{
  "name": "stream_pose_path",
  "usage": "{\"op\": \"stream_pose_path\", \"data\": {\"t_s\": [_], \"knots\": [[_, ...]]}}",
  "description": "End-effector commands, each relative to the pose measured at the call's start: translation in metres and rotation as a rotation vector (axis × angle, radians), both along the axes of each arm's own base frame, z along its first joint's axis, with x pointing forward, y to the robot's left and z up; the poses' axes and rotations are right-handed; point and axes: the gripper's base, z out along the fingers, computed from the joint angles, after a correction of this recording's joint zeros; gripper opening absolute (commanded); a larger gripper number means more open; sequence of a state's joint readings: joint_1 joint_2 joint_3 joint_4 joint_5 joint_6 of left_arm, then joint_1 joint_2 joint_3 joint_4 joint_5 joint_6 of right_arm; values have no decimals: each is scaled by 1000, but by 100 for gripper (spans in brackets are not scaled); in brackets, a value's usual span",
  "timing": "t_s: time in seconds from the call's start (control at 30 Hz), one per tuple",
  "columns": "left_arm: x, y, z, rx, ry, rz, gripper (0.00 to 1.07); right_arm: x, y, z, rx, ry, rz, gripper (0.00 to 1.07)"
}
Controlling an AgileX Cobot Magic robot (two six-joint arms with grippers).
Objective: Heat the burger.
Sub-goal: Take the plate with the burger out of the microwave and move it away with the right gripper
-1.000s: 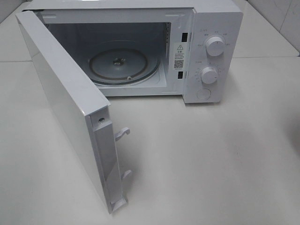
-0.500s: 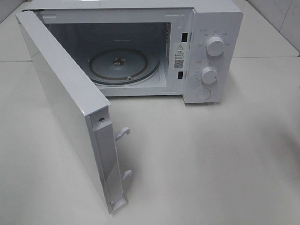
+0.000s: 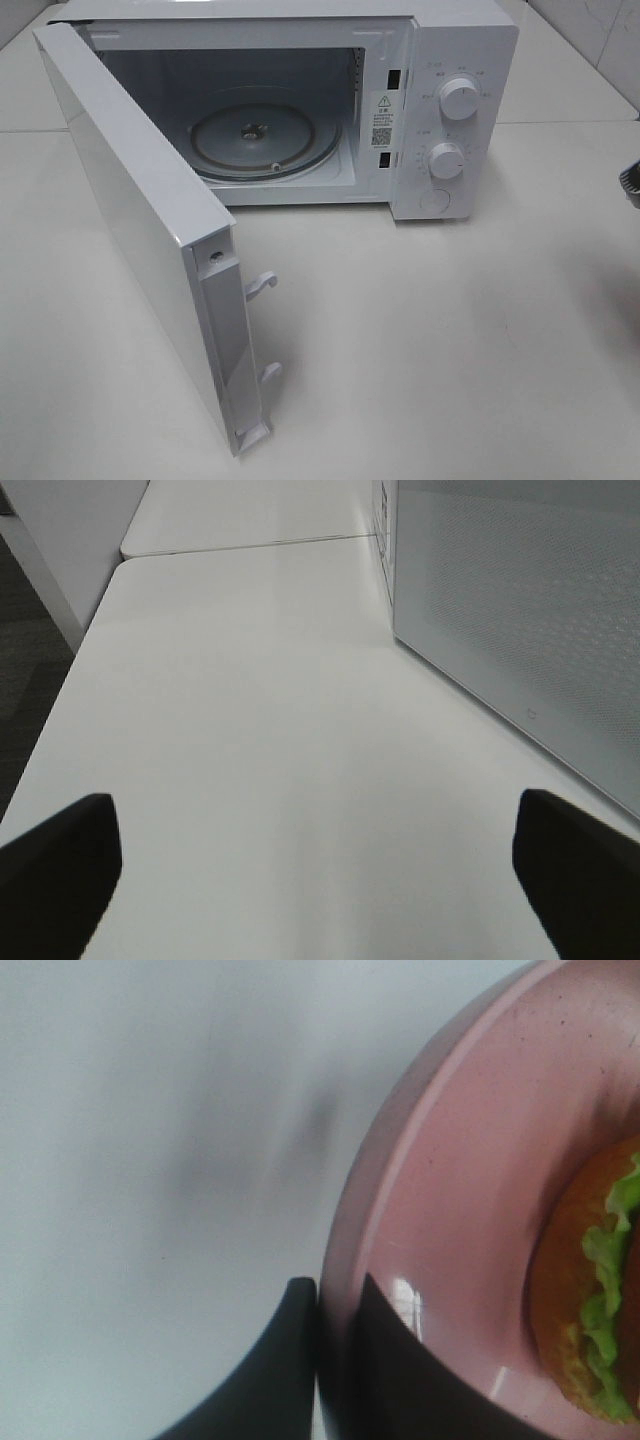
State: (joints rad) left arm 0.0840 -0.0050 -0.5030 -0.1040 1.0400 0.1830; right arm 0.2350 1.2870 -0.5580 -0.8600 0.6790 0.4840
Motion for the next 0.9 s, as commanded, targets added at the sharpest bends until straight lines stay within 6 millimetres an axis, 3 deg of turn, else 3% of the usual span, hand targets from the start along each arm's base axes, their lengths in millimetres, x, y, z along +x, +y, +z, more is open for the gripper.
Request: {"op": "stream_pose_path", "data": {"t_s": [0.03,0.53,0.9], "knots": [[-2,0,-1,-2,-20,5,101,11,-8,-8,-3,-22,-47,3],[-2,0,-1,-2,-20,5,101,27,-20,-58,68,89,-148,5],[-2,0,-1,-2,-20,5,101,33,-14,-87,141,140,-186,9]]}}
